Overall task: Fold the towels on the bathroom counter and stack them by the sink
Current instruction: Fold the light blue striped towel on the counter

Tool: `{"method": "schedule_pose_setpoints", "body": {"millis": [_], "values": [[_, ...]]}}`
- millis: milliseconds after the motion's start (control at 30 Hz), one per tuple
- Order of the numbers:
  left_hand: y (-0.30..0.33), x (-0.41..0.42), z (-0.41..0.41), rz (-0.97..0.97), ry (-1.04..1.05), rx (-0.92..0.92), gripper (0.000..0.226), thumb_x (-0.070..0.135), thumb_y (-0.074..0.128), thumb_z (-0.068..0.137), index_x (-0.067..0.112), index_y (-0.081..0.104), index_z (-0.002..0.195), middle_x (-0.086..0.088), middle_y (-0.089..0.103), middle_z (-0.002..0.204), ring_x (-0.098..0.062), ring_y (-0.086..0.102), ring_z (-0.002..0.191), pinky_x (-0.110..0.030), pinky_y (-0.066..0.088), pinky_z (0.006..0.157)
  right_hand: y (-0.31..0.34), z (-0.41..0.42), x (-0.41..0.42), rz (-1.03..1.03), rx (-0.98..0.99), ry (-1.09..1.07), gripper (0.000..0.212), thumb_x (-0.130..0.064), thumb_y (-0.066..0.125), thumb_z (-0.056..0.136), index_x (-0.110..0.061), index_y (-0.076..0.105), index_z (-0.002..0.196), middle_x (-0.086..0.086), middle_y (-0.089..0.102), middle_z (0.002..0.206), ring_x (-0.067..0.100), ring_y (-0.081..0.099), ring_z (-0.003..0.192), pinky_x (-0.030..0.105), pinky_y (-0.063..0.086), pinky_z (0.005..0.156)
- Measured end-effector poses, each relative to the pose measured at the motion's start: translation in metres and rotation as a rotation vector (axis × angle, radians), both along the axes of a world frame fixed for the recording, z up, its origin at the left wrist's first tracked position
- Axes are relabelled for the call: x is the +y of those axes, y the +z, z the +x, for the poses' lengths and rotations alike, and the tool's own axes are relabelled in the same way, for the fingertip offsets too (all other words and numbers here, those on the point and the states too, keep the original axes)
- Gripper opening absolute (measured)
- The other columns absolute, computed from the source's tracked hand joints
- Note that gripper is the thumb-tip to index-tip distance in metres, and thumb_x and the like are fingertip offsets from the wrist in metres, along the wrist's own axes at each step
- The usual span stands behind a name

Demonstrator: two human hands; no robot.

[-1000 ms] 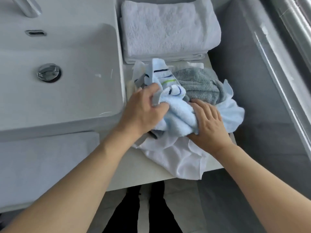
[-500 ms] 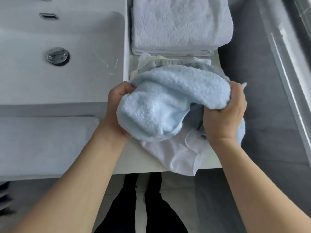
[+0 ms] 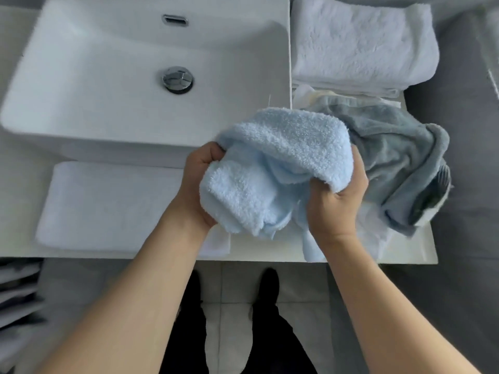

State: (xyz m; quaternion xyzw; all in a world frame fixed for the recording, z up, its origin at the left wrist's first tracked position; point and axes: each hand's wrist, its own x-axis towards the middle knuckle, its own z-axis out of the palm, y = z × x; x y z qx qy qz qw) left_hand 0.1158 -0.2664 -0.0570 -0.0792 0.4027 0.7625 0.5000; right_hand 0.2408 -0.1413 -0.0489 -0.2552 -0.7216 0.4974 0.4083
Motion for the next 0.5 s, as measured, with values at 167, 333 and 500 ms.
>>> {"method": "schedule_pose_setpoints", "body": {"millis": [167,333,500], "values": [[0.005,-0.081,-0.045,0.031,0.039,0.086,0.034,0.012,0.045,0.08,0.021,0.056,0.049,0.004,0.046,0.049,-0.012,0.049,0.044,-0.018,0.043,0.047,0.005,-0.04,-0.072,-0.032,0.02,0.011,0.018,0.001,0.055,0.082,-0.016,0.052,0.087,-0.016,0.051,0.077,-0.006,0.048,0.07,0.013,0.038,0.066],[0.018,-0.137,-0.075,0.102,0.103,0.054,0.032,0.018,0.048,0.075,0.021,0.057,0.044,0.006,0.051,0.048,-0.01,0.055,0.045,-0.017,0.045,0.048,0.011,-0.082,-0.128,-0.099,0.068,0.14,0.018,0.003,0.054,0.082,-0.009,0.053,0.095,-0.007,0.051,0.081,-0.002,0.048,0.073,0.016,0.039,0.067],[0.009,-0.202,-0.114,0.191,0.249,0.075,0.048,0.021,0.034,0.092,0.021,0.062,0.052,0.005,0.056,0.054,-0.011,0.059,0.051,-0.019,0.048,0.052,0.006,-0.13,-0.193,-0.227,0.079,0.286,0.025,0.002,0.053,0.079,-0.012,0.054,0.099,-0.004,0.057,0.089,0.001,0.054,0.08,0.017,0.044,0.072]]}}
